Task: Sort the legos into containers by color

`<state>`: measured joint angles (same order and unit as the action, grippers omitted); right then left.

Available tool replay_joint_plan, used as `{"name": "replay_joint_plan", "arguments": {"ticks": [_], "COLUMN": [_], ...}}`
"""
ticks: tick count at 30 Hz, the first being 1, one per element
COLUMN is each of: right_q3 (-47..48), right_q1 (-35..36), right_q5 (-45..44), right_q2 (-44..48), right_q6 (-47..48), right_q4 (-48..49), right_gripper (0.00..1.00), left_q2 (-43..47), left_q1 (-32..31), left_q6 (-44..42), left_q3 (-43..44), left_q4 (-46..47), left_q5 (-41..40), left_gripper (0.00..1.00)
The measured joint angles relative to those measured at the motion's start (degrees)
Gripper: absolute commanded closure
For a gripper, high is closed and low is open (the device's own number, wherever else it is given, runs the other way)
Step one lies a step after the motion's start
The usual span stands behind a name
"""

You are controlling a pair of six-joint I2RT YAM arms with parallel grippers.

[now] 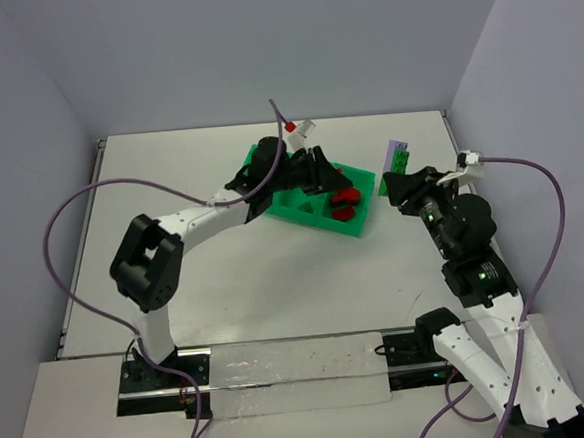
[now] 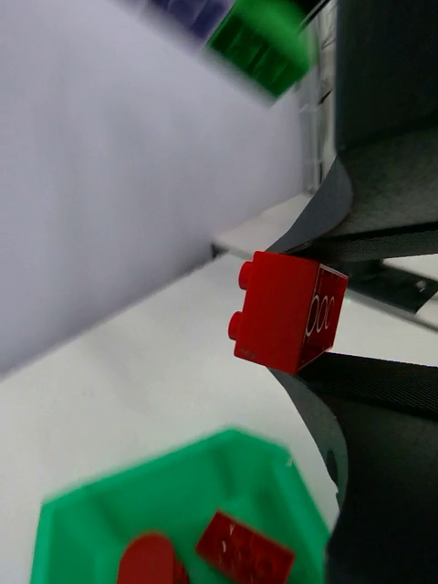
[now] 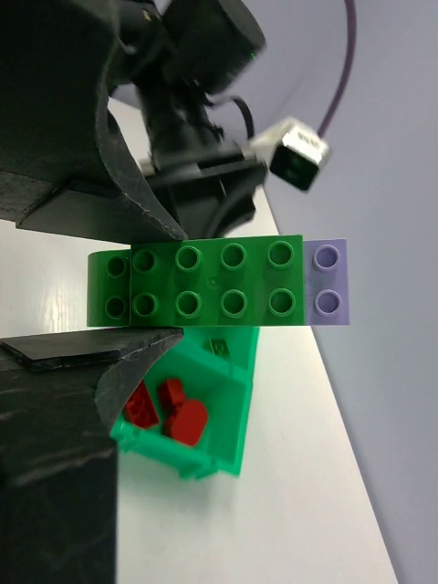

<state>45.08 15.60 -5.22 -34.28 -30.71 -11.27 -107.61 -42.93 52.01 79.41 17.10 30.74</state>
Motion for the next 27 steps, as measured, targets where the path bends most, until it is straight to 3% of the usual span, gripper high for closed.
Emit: {"name": "replay_joint_plan", "arguments": {"ticks": [3,5,6,7,11,17,21,24,27], "right_q3": [-0.3,-0.5,-0.5,-0.5,-1.0,-2.4,-3.1,-3.9,-4.0], "right_q1": [-0.1,-0.1,-0.1,-0.1,-0.1,-0.1,-0.1,-0.1,-0.1], "right_q5": [-1.9,-2.6,-2.9,-3.1,-3.1,-2.6,-1.2,0.6,4.1], "right_q2": [2.8,4.6,5.2,5.7,6.9,7.9,7.6,6.9,4.4], "right_q6": [1.1,1.6,1.8,2.0,2.3,2.3,2.8,3.4,4.3], "right_q4": [-2.3,-3.7,-4.2,-4.6,-6.1,-7.6,-8.0,-8.0,-8.0], "right_gripper": [0.89,0.89,0.89,0.89,0.89,0.88,0.88,0.88,0.88], "left_q2": [-7.5,-11.3,-12.7,-13.7,-17.1,-18.2,-16.8,-12.1,-2.6], "left_q1": [-1.0,-1.6,-1.8,-2.0,-2.3,-2.3,-2.3,-2.3,-1.7], "left_q6": [-3.1,-4.4,-4.8,-5.1,-6.7,-8.1,-9.0,-9.9,-10.6], "left_q3": [9.9,14.1,15.3,16.1,19.5,22.2,22.2,19.8,14.7], "left_q4": [-10.7,-15.8,-17.9,-19.6,-25.4,-28.8,-31.0,-32.6,-33.9], "left_q5": [-5.3,-8.0,-9.3,-10.3,-12.5,-14.4,-16.2,-18.9,-21.7], "left_gripper": [0.79,0.60,0.34,0.21,0.05,0.03,0.10,0.22,0.25]}}
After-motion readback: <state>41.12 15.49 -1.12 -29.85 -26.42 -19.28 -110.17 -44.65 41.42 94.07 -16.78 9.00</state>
